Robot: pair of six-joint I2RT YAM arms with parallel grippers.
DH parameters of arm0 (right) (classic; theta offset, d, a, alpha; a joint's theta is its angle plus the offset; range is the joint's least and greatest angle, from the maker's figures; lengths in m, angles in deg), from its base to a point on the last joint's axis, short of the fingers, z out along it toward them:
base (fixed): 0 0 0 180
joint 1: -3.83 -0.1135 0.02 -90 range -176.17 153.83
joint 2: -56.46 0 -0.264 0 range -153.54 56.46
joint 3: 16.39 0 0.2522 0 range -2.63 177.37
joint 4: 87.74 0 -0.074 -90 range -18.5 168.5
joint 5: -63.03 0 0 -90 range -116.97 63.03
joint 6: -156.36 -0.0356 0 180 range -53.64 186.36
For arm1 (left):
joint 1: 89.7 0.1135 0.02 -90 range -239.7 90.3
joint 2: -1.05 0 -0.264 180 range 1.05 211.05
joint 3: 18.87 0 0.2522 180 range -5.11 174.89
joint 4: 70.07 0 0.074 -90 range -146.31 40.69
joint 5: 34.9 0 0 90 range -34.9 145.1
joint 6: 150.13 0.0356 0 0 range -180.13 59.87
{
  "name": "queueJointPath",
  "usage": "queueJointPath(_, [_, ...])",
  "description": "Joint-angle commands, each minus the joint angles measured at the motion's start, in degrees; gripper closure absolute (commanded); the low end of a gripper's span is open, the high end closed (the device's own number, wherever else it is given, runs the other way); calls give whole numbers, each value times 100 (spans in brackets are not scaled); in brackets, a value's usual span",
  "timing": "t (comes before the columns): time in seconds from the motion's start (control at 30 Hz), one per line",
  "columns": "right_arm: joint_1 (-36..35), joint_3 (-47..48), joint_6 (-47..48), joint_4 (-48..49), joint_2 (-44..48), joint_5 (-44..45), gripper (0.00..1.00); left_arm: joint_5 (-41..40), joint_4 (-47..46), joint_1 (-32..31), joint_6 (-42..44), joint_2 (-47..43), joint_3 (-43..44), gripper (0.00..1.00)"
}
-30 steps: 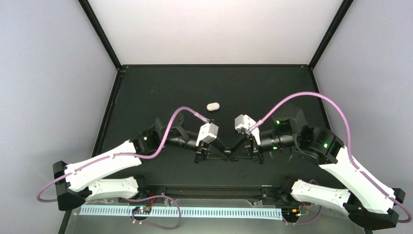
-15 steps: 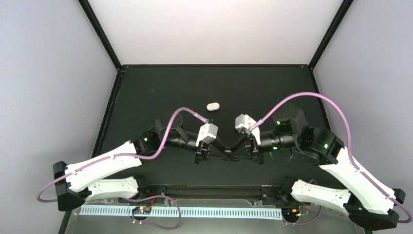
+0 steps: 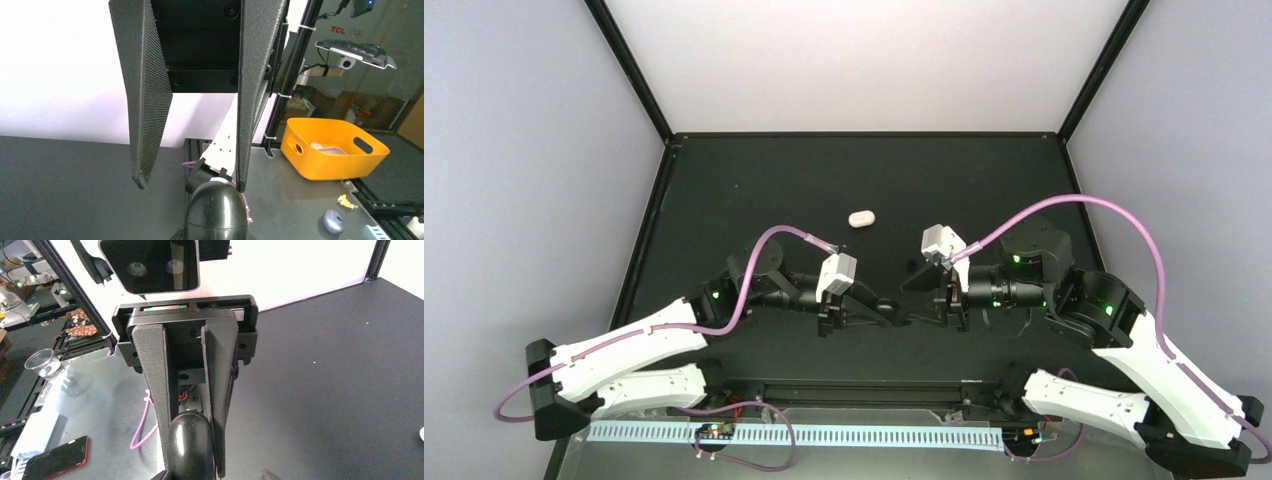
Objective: Insert the wireless bluetooth earbuds into the charging case
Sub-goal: Pick up the charging case at the center of the board, then open the charging case.
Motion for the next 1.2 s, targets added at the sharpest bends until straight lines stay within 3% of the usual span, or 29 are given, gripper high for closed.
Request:
queueJointPath(0.0, [1, -60, -42, 195, 2, 315, 54, -19, -403, -7, -142, -188, -104, 99])
queueJointPath(0.2, [3, -128, -106, 331, 10, -34, 38, -143, -426, -7, -202, -214, -124, 98])
queueJointPath(0.3, [-3, -112, -122, 290, -51, 54, 36, -142, -459, -7, -241, -205, -123, 98])
queueJointPath(0.67, [4, -133, -252, 240, -7, 1131, 41, -37, -488, -7, -164, -308, -183, 98])
queueJointPath(1.17, [1, -164, -421, 298, 17, 1322, 44, -206, -750, -7, -76, -619, -491, 98])
